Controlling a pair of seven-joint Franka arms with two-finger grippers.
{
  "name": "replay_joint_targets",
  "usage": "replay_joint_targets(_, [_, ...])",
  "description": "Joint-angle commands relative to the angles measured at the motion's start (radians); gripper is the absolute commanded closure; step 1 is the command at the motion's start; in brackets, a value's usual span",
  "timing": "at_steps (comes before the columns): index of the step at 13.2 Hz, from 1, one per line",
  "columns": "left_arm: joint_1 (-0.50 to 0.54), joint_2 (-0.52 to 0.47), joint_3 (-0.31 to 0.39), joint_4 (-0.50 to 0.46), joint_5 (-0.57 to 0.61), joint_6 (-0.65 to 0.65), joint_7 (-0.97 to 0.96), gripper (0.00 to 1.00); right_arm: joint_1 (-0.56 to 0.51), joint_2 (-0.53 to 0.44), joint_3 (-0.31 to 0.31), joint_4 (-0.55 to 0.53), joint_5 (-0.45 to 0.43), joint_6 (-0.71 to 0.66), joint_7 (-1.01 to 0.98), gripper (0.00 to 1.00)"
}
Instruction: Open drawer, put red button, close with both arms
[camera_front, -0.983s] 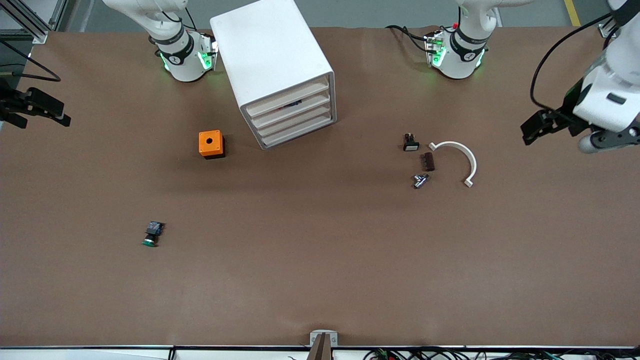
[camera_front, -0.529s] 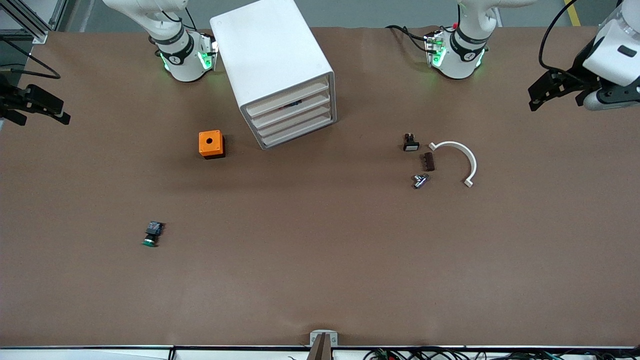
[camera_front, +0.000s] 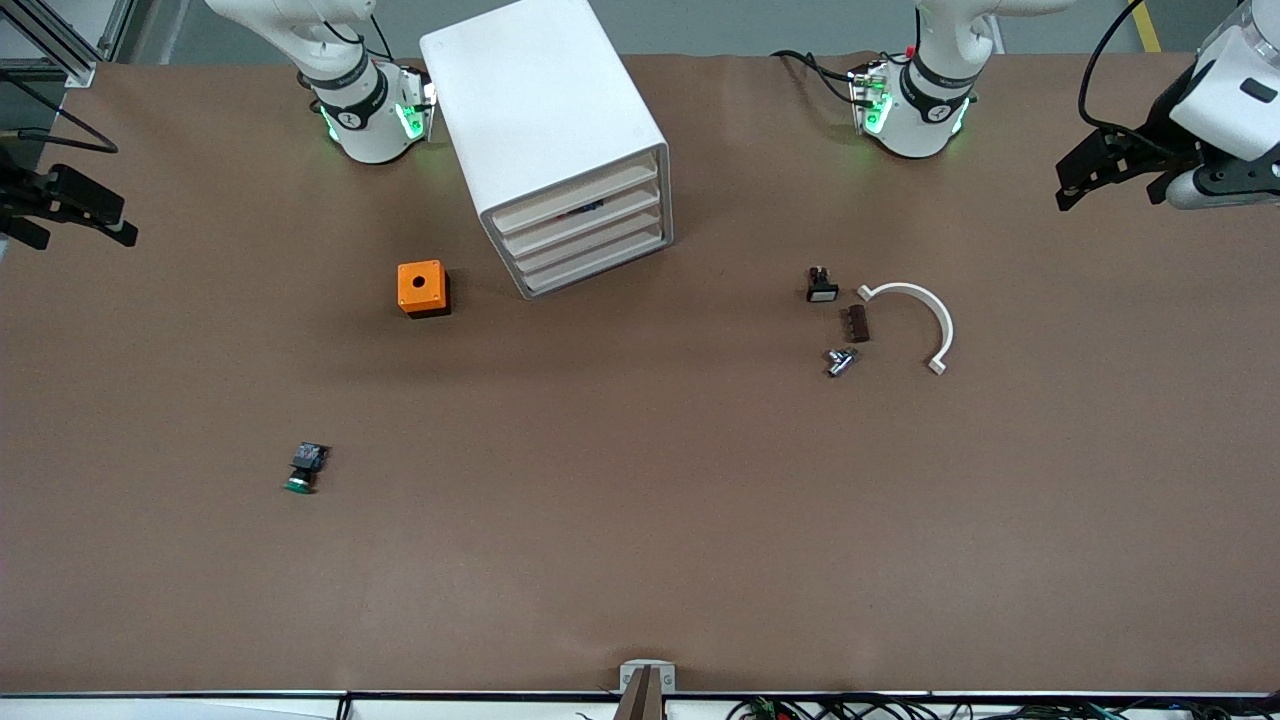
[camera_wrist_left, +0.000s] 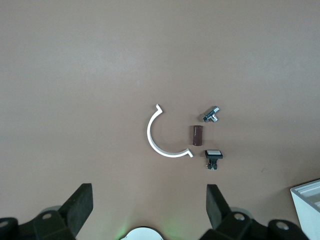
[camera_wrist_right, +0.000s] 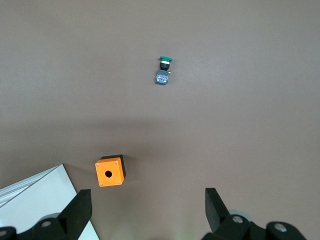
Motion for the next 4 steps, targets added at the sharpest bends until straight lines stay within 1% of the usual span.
replay_joint_targets(1, [0.005, 0.018, 0.001, 0.038, 0.004, -0.007, 0.025, 0.00, -0.012, -0.020, 0.008, -0.013, 0.002, 0.003, -0.014, 0.00])
replay_joint_targets(4, [0.008, 0.030, 0.002, 0.051, 0.005, -0.007, 0.025, 0.00, -0.012, -0.020, 0.009, -0.013, 0.002, 0.003, -0.014, 0.00])
